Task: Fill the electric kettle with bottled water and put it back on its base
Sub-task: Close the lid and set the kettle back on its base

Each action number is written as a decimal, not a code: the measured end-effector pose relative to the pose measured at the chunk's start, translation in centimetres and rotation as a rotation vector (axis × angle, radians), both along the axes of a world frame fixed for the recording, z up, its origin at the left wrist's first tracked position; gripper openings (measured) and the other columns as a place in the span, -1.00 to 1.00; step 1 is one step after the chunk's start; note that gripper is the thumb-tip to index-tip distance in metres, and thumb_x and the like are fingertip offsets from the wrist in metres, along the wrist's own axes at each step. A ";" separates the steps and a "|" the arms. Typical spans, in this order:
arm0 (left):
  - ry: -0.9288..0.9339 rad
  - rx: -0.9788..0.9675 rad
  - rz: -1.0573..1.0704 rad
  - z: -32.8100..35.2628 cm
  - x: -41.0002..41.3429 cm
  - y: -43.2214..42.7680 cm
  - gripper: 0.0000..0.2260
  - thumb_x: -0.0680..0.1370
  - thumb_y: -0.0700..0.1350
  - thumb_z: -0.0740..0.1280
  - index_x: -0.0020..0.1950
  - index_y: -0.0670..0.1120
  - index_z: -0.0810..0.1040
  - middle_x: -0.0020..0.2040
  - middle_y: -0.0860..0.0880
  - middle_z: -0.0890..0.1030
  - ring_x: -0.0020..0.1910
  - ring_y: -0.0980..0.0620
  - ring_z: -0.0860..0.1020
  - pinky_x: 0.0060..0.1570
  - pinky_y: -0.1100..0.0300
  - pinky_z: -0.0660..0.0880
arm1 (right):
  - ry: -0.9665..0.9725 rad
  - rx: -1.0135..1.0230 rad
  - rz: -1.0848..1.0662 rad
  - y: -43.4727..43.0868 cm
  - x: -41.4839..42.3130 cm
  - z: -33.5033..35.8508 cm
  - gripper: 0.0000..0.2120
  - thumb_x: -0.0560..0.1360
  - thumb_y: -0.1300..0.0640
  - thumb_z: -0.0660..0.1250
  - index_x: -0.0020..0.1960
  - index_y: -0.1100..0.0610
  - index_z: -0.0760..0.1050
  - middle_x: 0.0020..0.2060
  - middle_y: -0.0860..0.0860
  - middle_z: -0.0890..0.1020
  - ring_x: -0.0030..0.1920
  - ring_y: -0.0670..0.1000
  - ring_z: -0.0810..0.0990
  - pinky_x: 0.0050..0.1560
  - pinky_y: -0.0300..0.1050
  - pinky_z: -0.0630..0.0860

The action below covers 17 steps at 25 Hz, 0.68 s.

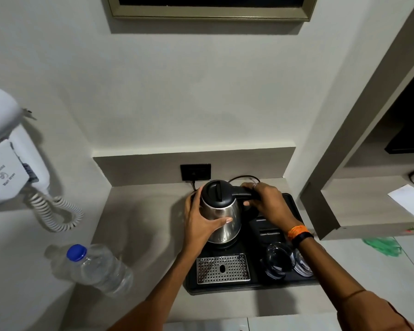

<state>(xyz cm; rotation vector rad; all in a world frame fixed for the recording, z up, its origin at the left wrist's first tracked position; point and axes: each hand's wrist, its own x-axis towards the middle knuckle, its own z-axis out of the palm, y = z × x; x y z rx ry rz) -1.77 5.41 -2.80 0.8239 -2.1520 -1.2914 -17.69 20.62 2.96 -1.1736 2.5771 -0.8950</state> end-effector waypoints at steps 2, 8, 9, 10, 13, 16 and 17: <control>-0.004 0.004 0.006 -0.4 0.3 0.4 0.05 0.11 0.16 0.69 0.51 0.27 0.25 0.45 0.05 0.32 0.46 0.04 0.32 0.45 0.02 0.38 | -0.018 0.002 0.004 0.3 0.0 -0.2 -0.46 0.39 0.21 0.52 0.36 0.07 0.54 0.14 0.13 0.68 0.19 0.16 0.62 0.25 0.02 0.52; -0.027 0.010 0.023 -0.7 0.4 1.0 0.07 0.14 0.18 0.68 0.56 0.16 0.24 0.51 0.02 0.28 0.51 0.02 0.26 0.49 -0.05 0.35 | -0.492 -0.200 -0.002 1.3 -0.6 -1.6 -0.65 0.50 0.06 0.45 0.28 -0.05 0.60 0.20 -0.13 0.67 0.23 -0.14 0.60 0.30 -0.16 0.49; -0.024 0.008 0.022 -0.8 0.5 1.0 0.07 0.13 0.18 0.67 0.55 0.16 0.24 0.51 0.02 0.28 0.51 0.03 0.26 0.49 -0.04 0.34 | -0.645 -0.275 -0.024 1.3 -0.8 -1.7 -0.72 0.54 -0.01 0.39 0.25 -0.07 0.62 0.19 -0.18 0.67 0.24 -0.18 0.60 0.28 -0.22 0.48; -0.029 0.014 0.022 -0.7 0.5 1.1 0.06 0.13 0.19 0.66 0.55 0.16 0.25 0.50 0.02 0.28 0.50 0.03 0.26 0.49 -0.03 0.34 | -0.725 -0.331 -0.052 1.3 -0.9 -2.1 -0.74 0.58 -0.03 0.32 0.23 -0.07 0.63 0.18 -0.19 0.68 0.24 -0.17 0.60 0.22 -0.26 0.49; -0.028 0.021 0.014 -0.5 0.6 1.2 0.07 0.13 0.20 0.66 0.55 0.18 0.24 0.50 0.02 0.28 0.50 0.02 0.27 0.49 -0.04 0.35 | -0.850 -0.455 -0.092 0.7 -1.0 -3.2 -0.77 0.60 0.07 0.30 0.18 0.01 0.67 0.13 -0.06 0.73 0.19 -0.05 0.67 0.03 -0.31 0.58; -0.043 0.035 0.012 -0.4 0.6 1.3 0.06 0.14 0.14 0.68 0.55 0.15 0.24 0.50 0.00 0.28 0.51 -0.02 0.28 0.49 -0.11 0.35 | -0.911 -0.449 -0.072 0.3 -1.8 -3.2 -0.76 0.58 0.17 0.33 0.17 0.02 0.68 0.08 -0.10 0.74 0.14 -0.12 0.67 -0.03 -0.38 0.58; -0.047 0.024 0.011 -0.4 0.7 1.4 0.05 0.15 0.12 0.69 0.55 0.13 0.24 0.50 -0.01 0.28 0.51 -0.03 0.29 0.48 -0.13 0.35 | -0.971 -0.432 -0.085 0.1 -2.4 -2.9 -0.74 0.56 0.21 0.33 0.16 0.00 0.68 0.03 -0.11 0.75 0.11 -0.10 0.67 -0.05 -0.37 0.58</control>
